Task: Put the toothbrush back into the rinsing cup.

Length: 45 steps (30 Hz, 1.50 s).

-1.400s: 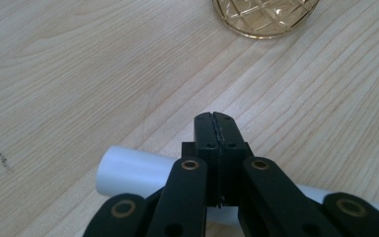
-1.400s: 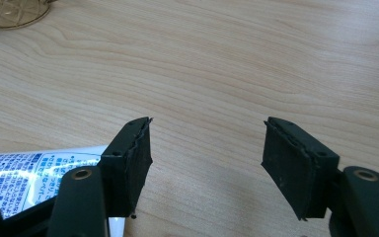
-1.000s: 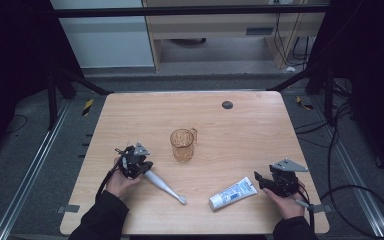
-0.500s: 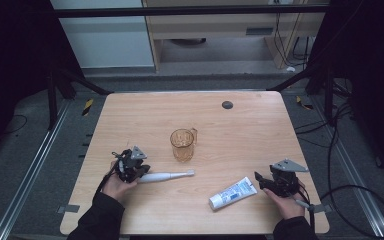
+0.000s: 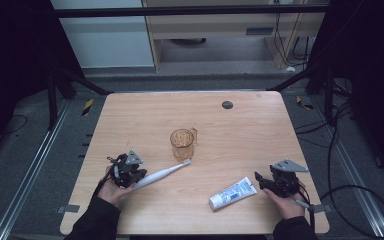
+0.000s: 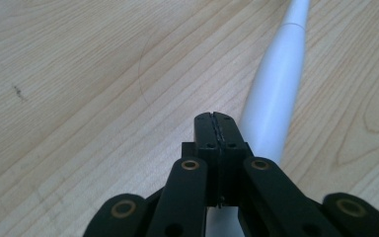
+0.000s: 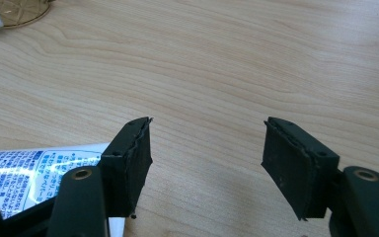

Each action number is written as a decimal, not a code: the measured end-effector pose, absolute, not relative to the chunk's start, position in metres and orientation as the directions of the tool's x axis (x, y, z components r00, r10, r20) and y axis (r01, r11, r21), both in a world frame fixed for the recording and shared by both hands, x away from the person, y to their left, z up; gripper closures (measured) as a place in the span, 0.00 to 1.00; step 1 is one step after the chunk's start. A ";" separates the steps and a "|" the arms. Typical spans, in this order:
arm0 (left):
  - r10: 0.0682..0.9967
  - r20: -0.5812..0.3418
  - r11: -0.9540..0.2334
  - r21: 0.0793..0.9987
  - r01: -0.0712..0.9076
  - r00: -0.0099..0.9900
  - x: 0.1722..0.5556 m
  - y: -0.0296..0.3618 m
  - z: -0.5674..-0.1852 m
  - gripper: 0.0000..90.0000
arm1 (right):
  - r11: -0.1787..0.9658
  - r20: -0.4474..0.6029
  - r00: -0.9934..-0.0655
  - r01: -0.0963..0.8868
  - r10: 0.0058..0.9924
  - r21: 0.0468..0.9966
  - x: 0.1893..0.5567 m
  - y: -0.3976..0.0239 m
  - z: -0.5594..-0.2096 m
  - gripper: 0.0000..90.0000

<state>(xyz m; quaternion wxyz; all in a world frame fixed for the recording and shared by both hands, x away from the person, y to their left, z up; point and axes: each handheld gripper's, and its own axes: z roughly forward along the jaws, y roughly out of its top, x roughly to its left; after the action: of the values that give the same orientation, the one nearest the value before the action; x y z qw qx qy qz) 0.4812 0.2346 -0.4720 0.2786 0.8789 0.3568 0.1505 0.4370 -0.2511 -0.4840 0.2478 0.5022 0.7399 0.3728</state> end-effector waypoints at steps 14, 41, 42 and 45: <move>0.701 0.046 -0.595 0.587 0.548 0.712 0.464 0.238 -0.477 1.00 | 0.215 0.010 -0.371 0.560 0.929 0.800 0.436 -0.250 -0.484 0.39; 0.732 0.022 -0.534 0.640 0.552 0.681 0.454 0.248 -0.460 1.00 | 0.212 0.013 -0.370 0.560 0.929 0.801 0.436 -0.252 -0.482 0.39; 0.733 0.019 -0.528 0.645 0.552 0.680 0.455 0.248 -0.457 0.99 | 0.211 0.013 -0.370 0.560 0.929 0.801 0.436 -0.252 -0.482 0.39; 0.735 0.019 -0.517 0.663 0.541 0.678 0.459 0.247 -0.448 0.96 | 0.211 0.013 -0.371 0.557 0.929 0.803 0.437 -0.253 -0.482 0.39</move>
<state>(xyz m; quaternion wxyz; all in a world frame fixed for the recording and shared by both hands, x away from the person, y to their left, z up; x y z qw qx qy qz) 0.4585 0.2474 -0.4481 0.3214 0.8578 0.3718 0.1505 0.4368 -0.2531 -0.4815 0.2474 0.5033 0.7379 0.3755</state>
